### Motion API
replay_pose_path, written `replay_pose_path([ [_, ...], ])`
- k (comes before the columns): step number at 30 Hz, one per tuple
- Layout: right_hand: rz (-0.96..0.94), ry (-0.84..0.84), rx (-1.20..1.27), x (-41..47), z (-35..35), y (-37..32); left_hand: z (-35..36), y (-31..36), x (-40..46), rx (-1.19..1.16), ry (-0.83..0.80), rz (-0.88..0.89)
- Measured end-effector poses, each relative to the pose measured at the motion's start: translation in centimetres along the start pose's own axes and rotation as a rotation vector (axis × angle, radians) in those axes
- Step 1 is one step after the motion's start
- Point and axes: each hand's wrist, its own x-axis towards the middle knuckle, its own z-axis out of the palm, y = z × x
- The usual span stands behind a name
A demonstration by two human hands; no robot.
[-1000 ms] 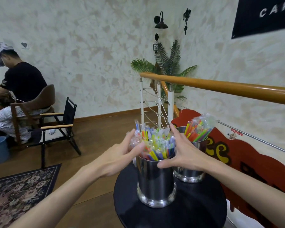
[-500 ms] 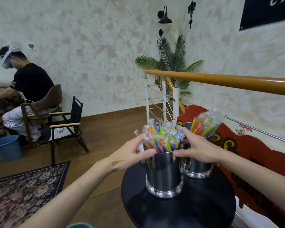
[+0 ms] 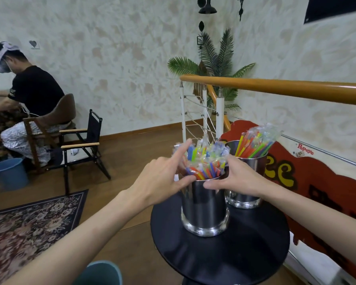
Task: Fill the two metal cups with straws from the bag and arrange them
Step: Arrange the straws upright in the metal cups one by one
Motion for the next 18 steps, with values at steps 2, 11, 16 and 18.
replay_pose_path([
  [2, 0.047, -0.055, 0.023, 0.2, -0.5, 0.4, -0.6, -0.1, -0.2, -0.113, 0.021, 0.01],
  [11, 0.127, -0.276, 0.058, 0.9, -2.9, -1.1, -0.5, -0.4, 3.2, -0.131, 0.049, -0.014],
  [16, 0.083, -0.071, -0.163, 1.4, -2.6, -1.6, 0.9, -0.1, 4.6, -0.232, 0.153, -0.017],
  [18, 0.053, -0.016, -0.149, 1.7, -2.6, -1.7, 1.1, 0.1, 4.9, -0.267, 0.154, -0.026],
])
